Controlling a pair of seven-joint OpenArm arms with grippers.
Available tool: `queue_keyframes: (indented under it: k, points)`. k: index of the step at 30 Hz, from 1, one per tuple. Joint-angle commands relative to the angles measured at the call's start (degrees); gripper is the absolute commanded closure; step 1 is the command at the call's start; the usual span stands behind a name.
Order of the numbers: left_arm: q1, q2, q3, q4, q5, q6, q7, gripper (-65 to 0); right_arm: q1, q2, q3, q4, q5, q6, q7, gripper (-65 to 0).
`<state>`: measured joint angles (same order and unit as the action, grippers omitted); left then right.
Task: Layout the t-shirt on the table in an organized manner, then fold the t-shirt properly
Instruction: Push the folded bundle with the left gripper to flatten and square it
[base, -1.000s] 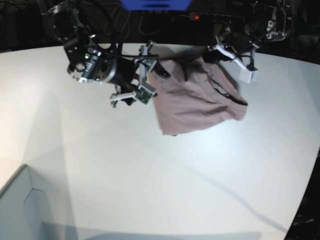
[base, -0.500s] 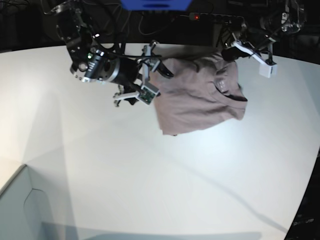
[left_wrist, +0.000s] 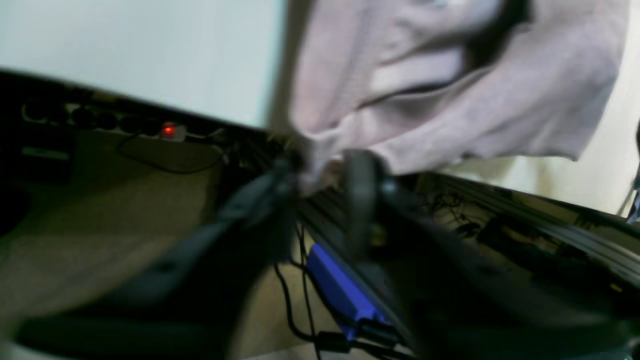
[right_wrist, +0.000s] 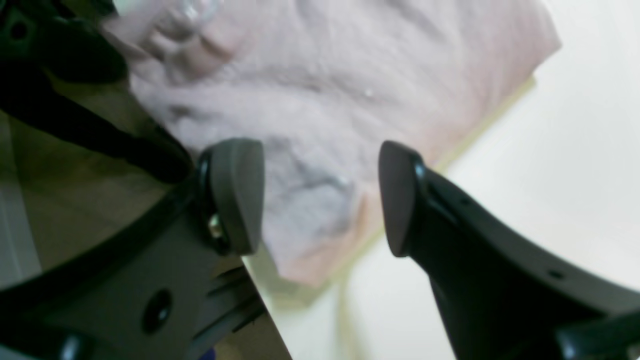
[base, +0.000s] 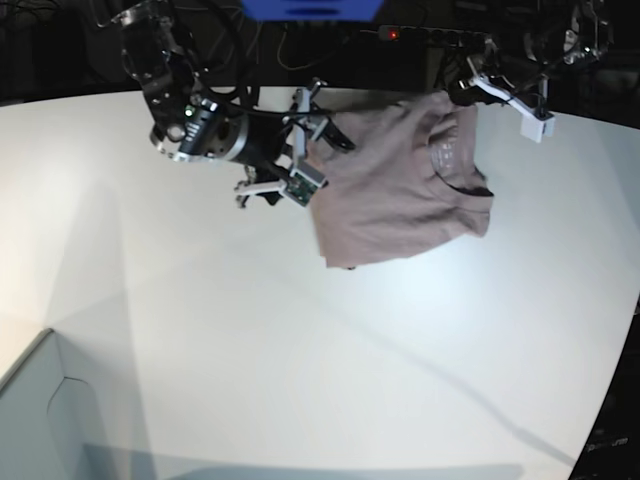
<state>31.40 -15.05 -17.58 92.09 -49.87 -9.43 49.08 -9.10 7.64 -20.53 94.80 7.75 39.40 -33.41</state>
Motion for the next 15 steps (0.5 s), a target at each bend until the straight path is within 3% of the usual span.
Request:
queue_keyframes:
  k: [1, 4, 6, 12, 15]
  points:
    - [0.38, -0.47, -0.31, 1.05, -0.9, -0.28, 0.02, -26.2, 0.44, -0.03, 0.1, 0.98, 0.74, 0.6, 1.28, -36.2]
    - [0.82, -0.38, -0.22, 2.81, -1.08, -0.28, 0.02, -44.2, 0.44, 0.14, 0.1, 0.98, 0.74, 0.6, 1.28, -36.2]
    - [2.32, -0.38, -0.31, 5.44, -1.08, -0.28, 0.02, -52.3, 0.44, 0.23, 0.1, 1.15, 0.74, 0.6, 1.28, -36.2]
    - [3.72, 0.06, -3.21, 11.69, -1.08, -0.28, -0.51, -54.9, -0.08, 0.4, 0.18, 1.33, 0.74, 0.6, 1.28, -36.2]
    - [0.21, 2.87, -6.37, 9.93, -0.81, -0.28, -0.16, -54.9, -0.17, 0.4, 0.18, 1.24, 0.74, 0.6, 1.19, -36.2]
